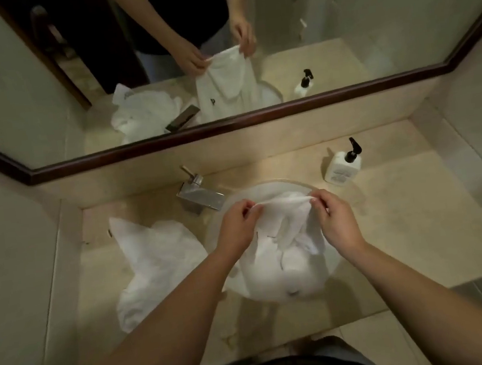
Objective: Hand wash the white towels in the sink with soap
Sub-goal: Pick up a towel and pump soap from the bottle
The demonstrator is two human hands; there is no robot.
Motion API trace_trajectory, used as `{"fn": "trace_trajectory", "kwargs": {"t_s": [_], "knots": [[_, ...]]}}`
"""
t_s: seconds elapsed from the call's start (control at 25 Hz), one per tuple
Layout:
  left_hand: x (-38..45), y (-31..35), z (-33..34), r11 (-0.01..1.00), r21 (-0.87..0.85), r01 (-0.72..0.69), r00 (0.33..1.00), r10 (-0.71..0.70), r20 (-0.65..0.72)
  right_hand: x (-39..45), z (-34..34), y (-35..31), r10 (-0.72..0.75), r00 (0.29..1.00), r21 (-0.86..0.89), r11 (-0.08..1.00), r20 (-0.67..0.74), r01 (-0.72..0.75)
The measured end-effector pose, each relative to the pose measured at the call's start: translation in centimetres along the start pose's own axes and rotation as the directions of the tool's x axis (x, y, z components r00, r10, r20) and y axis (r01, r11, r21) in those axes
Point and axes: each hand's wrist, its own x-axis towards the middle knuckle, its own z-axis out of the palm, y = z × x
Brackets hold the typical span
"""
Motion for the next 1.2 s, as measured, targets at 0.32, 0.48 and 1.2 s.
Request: {"fn": "trace_trajectory", "kwargs": {"t_s": [0.32,0.48,1.2], "knots": [[1.1,-4.2,4.6,0.94,0.081,0.332,0.943,-0.332,-0.019,3.3,3.4,5.2,0.167,0.9,-0.314,0.949,0.403,-0.036],[2.8,-5.2,6.0,0.914,0.056,0.401,0.914,-0.396,-0.084,6.5,5.5,6.1,0.241,0.85,-0.343,0.936,0.469,-0.076],[1.5,-6.4,3.3,0.922,0.298,0.249,0.955,-0.285,0.085,2.6,4.7,3.4,0.272,0.894,-0.343,0.928,0.357,-0.146]]}}
